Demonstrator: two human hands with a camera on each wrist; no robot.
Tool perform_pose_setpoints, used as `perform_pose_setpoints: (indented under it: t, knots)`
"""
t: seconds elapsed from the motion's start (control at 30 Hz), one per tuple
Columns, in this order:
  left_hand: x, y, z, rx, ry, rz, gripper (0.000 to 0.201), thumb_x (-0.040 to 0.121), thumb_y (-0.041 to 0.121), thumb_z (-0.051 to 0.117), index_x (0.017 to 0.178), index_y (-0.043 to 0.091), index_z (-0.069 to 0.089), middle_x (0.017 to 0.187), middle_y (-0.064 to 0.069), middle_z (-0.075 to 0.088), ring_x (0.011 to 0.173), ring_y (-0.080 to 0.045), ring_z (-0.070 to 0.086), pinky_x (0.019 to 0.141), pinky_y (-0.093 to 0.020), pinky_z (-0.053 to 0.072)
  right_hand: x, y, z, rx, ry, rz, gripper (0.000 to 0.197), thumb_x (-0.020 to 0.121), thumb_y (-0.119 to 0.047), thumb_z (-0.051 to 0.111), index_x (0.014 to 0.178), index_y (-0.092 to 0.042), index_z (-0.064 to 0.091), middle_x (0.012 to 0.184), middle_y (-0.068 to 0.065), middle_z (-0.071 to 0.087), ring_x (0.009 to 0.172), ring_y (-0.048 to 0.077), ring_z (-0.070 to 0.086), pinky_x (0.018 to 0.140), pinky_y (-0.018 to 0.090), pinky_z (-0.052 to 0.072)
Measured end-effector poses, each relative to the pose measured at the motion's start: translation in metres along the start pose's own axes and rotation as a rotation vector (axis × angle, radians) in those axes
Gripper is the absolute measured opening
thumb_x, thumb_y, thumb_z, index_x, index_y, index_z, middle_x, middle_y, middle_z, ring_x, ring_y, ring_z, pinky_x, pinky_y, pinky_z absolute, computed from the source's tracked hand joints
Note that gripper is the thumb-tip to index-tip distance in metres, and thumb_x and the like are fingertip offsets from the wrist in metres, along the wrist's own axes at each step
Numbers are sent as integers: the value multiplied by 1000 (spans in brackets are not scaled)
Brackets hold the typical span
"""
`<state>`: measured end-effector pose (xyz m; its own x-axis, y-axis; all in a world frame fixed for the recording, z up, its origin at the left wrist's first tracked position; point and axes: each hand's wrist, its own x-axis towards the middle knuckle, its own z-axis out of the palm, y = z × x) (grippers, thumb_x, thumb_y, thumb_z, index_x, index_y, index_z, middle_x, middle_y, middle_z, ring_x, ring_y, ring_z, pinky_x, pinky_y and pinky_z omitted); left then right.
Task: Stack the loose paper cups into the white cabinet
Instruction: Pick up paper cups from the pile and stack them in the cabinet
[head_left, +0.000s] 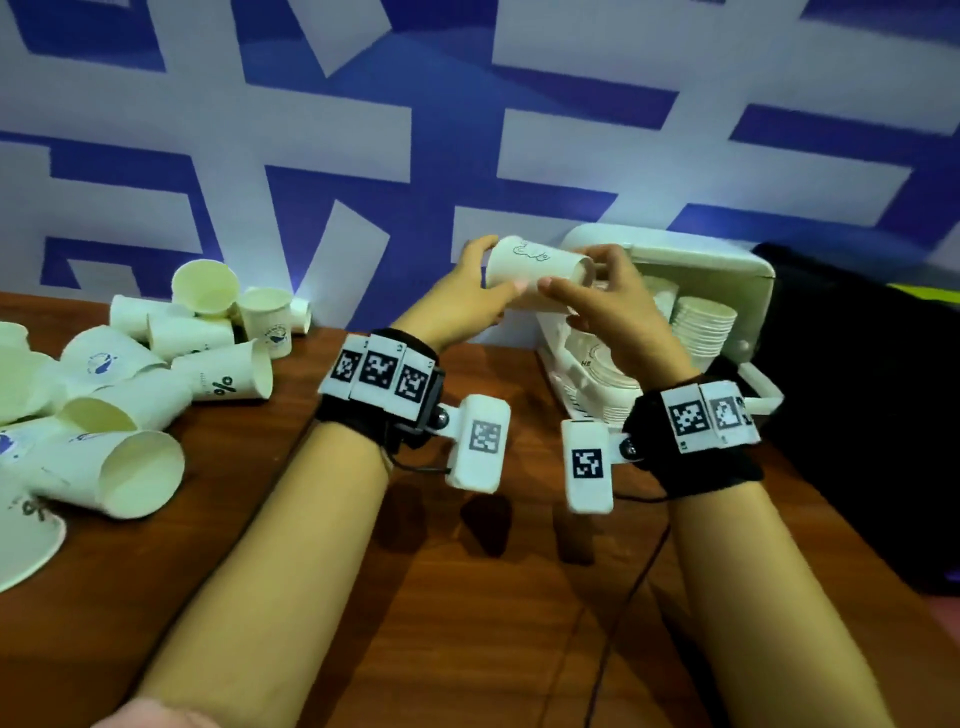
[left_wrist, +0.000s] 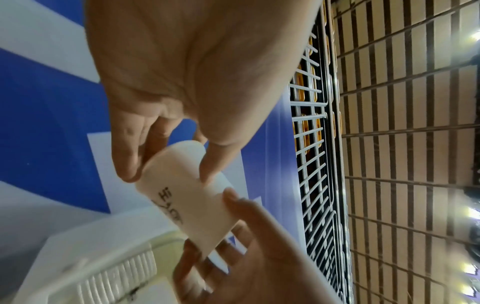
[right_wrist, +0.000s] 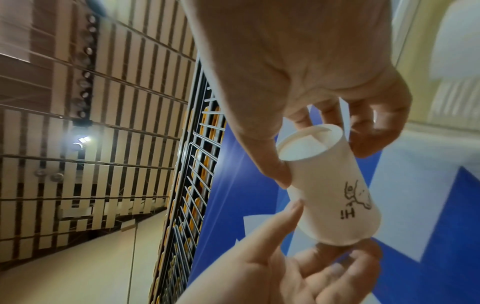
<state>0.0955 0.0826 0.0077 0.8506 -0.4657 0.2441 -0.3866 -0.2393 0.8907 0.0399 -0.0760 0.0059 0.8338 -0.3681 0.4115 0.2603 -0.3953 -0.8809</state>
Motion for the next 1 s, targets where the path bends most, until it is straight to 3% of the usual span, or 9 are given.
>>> perform_pose_setpoints:
  t: [0.1,0.2,0.37,0.47,0.57,0.73,0.83,0.9,1.0]
  knots:
    - [11,15,29,1,-15,86,66,93,30,58,145,37,20,127,-7,54,109,-24,60,95,-43,52,6,2,-29,-4,90,-62,52,77,-21,80,119,-12,49,110,-1,55,108,23,59,91,37,50]
    - [22,26,55,2,9,174,70,92,26,60,147,38,18,135,-6,50,115,-23,55,98,-37,48,11,4,-56,-23,184,-102,60,69,-29,82,117,-14,51,113,-1,57,109,17,58,98,39,50]
    - [41,30,100,77,5,255,60,91,28,61,143,39,32,133,-10,43,114,-27,53,100,-44,47,13,9,-89,-94,288,-134,62,67,-30,82,118,-12,51,117,0,59,109,14,59,96,41,50]
    - [49,29,118,113,12,272,58,92,31,59,144,40,32,132,-8,41,108,-23,55,99,-38,46,15,14,-101,-127,334,-157,59,69,-25,82,118,-10,53,116,1,60,105,15,59,93,41,51]
    - [53,28,127,107,14,306,57,94,29,58,145,35,33,135,-7,37,103,-18,55,97,-30,45,17,18,-107,-156,354,-164,56,70,-22,81,117,-11,53,114,-1,60,104,12,59,92,38,51]
    - [59,17,135,122,15,306,57,92,28,61,144,30,37,139,-6,29,125,-25,42,109,-34,35,22,25,-107,-154,372,-187,59,73,-16,80,122,-9,50,115,-1,57,93,3,56,83,19,49]
    - [61,11,137,143,23,325,58,92,26,62,144,26,38,146,-2,29,135,-25,31,114,-38,29,25,31,-101,-102,398,-176,64,68,-20,82,121,-9,47,119,6,57,103,15,58,91,29,51]
    - [62,10,138,177,26,338,58,92,26,60,145,21,37,150,-1,30,137,-24,30,112,-34,25,26,38,-98,-93,385,-152,64,63,-28,82,115,-14,47,117,7,59,106,21,60,93,39,51]
    - [61,6,137,193,-28,292,59,95,28,57,147,18,32,152,-2,31,138,-20,31,106,-26,26,30,54,-94,-77,339,-108,65,58,-37,81,110,-18,46,116,8,60,106,24,62,93,45,52]
